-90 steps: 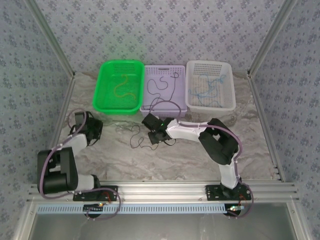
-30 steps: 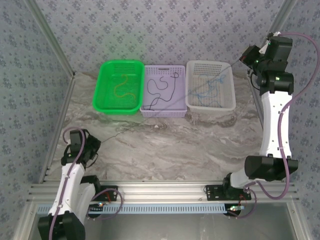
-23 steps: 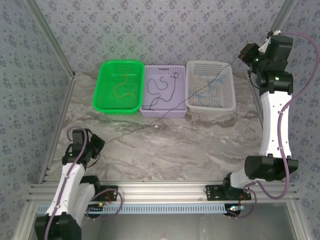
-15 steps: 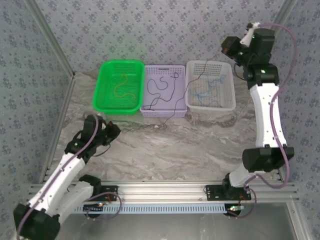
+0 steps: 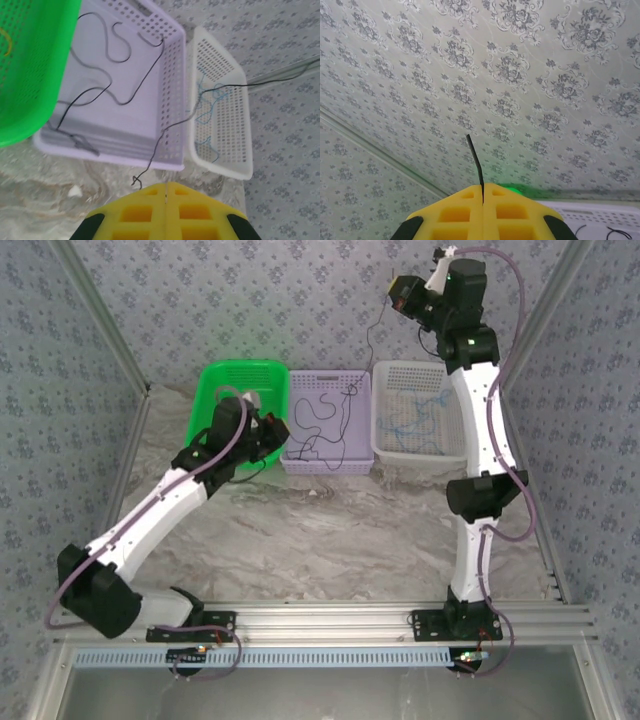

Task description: Untangle the cables

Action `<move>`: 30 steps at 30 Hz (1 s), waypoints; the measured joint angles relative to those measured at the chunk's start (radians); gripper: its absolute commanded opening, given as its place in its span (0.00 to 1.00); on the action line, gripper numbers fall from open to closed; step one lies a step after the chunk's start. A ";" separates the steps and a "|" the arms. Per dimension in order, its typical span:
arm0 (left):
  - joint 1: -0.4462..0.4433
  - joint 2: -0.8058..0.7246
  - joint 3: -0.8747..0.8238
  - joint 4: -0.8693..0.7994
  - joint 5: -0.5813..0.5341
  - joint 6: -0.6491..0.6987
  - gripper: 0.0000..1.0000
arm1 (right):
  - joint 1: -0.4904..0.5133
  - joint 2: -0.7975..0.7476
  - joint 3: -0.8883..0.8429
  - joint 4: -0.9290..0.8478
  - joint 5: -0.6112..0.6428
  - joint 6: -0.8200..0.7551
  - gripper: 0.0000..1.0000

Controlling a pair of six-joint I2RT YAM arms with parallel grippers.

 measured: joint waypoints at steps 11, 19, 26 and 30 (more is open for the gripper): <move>0.044 0.185 0.149 0.011 0.032 0.048 0.00 | 0.004 0.141 -0.007 0.014 -0.013 0.027 0.00; 0.050 0.430 0.170 0.001 0.044 0.086 0.00 | 0.070 0.234 -0.085 0.022 -0.020 0.015 0.00; 0.032 0.546 0.204 0.001 0.037 0.111 0.00 | 0.101 0.386 -0.071 0.023 -0.049 0.015 0.00; 0.020 0.571 0.214 0.000 0.026 0.116 0.10 | 0.105 0.432 -0.071 -0.002 -0.049 0.014 0.00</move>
